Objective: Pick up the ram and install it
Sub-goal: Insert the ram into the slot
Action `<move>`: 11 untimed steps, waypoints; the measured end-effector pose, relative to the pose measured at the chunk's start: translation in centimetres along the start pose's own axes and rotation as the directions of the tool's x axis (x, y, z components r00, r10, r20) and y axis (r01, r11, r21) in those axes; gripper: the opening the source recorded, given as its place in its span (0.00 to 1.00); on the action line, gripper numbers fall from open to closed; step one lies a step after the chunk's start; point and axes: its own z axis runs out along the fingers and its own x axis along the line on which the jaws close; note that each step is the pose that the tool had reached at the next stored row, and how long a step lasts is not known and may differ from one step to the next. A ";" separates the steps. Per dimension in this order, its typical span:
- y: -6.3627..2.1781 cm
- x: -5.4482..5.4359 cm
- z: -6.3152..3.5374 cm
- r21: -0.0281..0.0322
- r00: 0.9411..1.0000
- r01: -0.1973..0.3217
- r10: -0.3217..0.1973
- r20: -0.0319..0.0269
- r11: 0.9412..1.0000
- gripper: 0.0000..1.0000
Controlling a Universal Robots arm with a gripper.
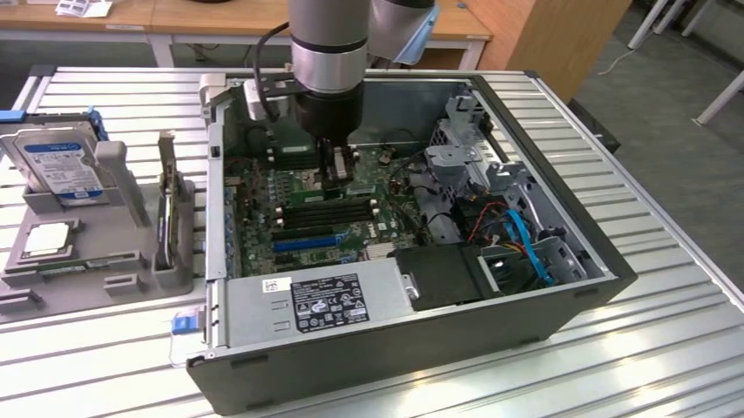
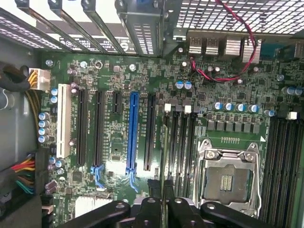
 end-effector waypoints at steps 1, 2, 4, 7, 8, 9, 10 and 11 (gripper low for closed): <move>0.24 0.0 -0.02 0.001 1.000 0.000 0.000 0.000 1.000 0.13; 0.59 0.0 -0.04 0.004 1.000 0.000 0.000 0.000 1.000 0.13; 1.21 0.0 -0.09 0.008 1.000 0.000 0.000 0.000 1.000 0.13; 1.62 -0.1 -0.12 0.010 1.000 -0.001 0.001 0.000 1.000 0.13; 1.62 -0.1 -0.12 0.010 1.000 -0.001 0.001 -0.001 1.000 0.13; 1.60 -0.1 -0.11 0.007 1.000 0.000 0.000 -0.001 1.000 0.13; 1.56 -0.1 -0.11 -0.008 1.000 0.000 0.000 0.000 1.000 0.13; 1.54 -0.1 -0.11 -0.021 1.000 0.001 -0.001 0.000 1.000 0.13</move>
